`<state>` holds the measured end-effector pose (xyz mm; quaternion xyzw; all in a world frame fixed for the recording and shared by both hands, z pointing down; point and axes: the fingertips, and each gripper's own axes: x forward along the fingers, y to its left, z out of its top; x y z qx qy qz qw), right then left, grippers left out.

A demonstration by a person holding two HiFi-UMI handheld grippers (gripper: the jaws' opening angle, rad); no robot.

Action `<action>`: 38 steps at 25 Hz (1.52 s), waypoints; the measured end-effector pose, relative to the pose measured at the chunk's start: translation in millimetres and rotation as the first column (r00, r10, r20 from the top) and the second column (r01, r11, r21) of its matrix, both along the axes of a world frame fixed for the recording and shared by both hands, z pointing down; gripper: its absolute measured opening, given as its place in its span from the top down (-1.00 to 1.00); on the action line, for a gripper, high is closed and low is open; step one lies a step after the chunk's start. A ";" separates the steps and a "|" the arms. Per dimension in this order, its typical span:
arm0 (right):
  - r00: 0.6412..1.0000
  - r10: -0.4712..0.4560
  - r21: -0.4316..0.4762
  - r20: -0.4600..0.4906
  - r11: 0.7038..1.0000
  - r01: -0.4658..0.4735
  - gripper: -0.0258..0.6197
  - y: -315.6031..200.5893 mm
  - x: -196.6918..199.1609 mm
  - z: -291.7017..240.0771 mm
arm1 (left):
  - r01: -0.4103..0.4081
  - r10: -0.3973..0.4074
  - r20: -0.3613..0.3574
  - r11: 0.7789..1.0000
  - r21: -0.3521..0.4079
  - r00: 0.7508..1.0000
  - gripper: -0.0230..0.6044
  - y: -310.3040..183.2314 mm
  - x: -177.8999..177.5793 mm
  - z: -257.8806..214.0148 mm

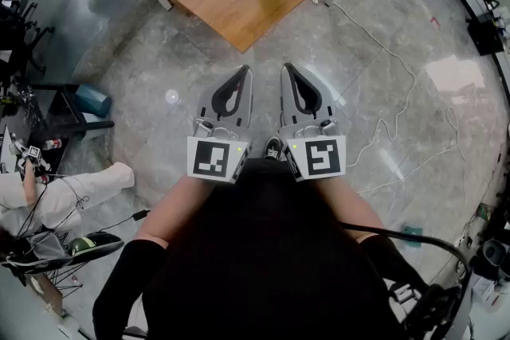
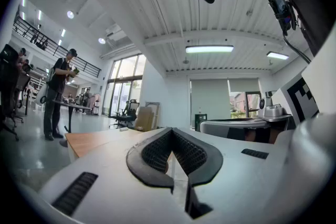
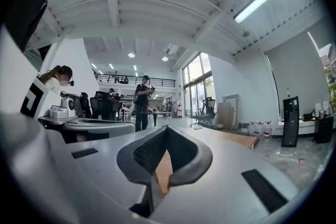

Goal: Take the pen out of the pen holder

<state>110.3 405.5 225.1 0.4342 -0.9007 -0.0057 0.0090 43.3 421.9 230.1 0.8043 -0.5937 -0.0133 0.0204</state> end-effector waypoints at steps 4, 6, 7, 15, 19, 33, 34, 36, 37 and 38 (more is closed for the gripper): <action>1.000 0.000 0.000 -0.020 1.000 0.000 0.88 -0.7 -0.4 -2.5 | -0.003 0.003 0.002 1.000 -0.001 1.000 0.91 -0.6 0.4 -0.8; 0.999 0.015 -0.019 -0.029 1.000 -0.016 0.88 -3.4 1.4 -1.0 | -0.004 0.004 0.004 1.000 -0.001 1.000 0.91 -1.8 1.1 0.0; 0.999 0.018 -0.023 -0.029 1.000 -0.018 0.88 -4.5 1.7 -0.8 | -0.004 0.004 0.005 1.000 -0.002 1.000 0.91 -2.6 1.3 0.5; 1.000 -0.001 -0.017 0.026 1.000 0.002 0.88 -17.4 10.9 4.2 | 0.029 -0.028 0.029 0.999 -0.021 0.999 0.91 -16.7 3.8 6.6; 0.999 -0.020 -0.034 0.039 0.999 0.022 0.88 -36.3 20.6 8.2 | 0.040 -0.040 0.026 0.999 0.013 0.999 0.91 -29.7 12.5 9.5; 1.000 -0.013 -0.081 -0.013 0.997 0.011 0.88 -170.2 -25.2 46.8 | 0.057 -0.057 0.018 0.998 -0.024 0.998 0.91 -161.4 -43.6 40.7; 1.000 0.001 -0.085 -0.017 0.996 -0.002 0.88 -186.1 -31.4 49.5 | 0.047 -0.046 0.016 0.999 -0.025 0.999 0.91 -178.3 -50.4 42.0; 0.999 0.035 -0.099 -0.026 0.994 -0.037 0.88 -219.2 -42.6 55.0 | 0.020 -0.020 0.017 0.999 -0.030 1.000 0.91 -213.0 -62.9 43.5; 0.998 0.054 -0.106 -0.029 0.993 -0.057 0.88 -235.8 -48.0 57.5 | 0.007 -0.007 0.013 0.999 -0.036 1.000 0.91 -230.3 -68.8 44.1; 0.997 0.073 -0.111 -0.034 0.991 -0.076 0.88 -252.2 -53.3 59.8 | -0.006 0.007 0.010 0.999 -0.040 1.000 0.91 -247.3 -74.4 44.6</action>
